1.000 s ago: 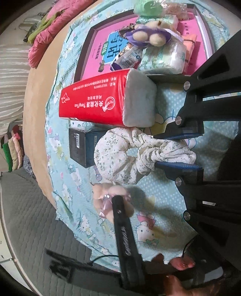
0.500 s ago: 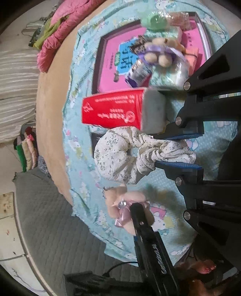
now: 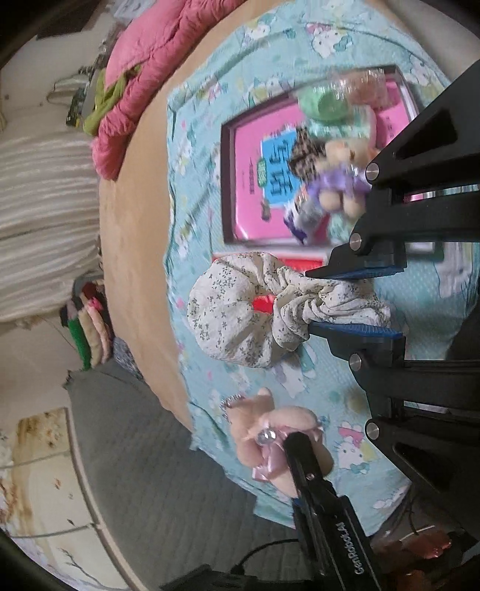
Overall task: Organize soft objects
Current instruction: 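Carry the teddy bear with left tool while right tool carries scrunchie over tray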
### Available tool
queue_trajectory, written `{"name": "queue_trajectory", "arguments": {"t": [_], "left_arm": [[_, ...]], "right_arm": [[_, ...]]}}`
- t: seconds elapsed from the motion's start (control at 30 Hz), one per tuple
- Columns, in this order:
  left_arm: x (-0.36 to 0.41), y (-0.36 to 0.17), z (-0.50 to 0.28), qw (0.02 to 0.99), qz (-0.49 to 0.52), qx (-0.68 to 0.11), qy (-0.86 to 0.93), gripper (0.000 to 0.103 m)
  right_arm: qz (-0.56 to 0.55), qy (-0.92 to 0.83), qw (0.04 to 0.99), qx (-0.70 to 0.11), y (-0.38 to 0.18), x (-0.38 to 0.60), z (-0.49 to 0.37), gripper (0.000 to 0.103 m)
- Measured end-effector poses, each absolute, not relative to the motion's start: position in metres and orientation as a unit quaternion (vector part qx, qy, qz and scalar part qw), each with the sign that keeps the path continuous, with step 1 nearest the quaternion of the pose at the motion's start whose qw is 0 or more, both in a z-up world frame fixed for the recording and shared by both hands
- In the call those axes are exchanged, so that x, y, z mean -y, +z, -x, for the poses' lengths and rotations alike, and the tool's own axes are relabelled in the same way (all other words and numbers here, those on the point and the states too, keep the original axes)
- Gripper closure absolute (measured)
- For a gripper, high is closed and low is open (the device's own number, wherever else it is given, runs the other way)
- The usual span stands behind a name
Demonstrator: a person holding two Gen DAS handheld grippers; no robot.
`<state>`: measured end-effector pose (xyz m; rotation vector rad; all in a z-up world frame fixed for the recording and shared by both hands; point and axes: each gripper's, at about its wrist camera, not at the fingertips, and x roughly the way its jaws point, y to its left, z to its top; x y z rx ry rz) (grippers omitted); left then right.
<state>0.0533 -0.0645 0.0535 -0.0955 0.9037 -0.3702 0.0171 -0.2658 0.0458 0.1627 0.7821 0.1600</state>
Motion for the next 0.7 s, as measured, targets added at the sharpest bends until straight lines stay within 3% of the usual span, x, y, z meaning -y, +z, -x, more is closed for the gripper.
{"name": "queue_trajectory", "arguments": {"t": [0.7], "left_arm": [[0.150, 0.075, -0.040, 0.879, -0.001, -0.419, -0.230, 0.080]], "right_arm": [[-0.119, 0.003, 0.929, -0.351, 0.060, 0.353, 0.006, 0.083]]}}
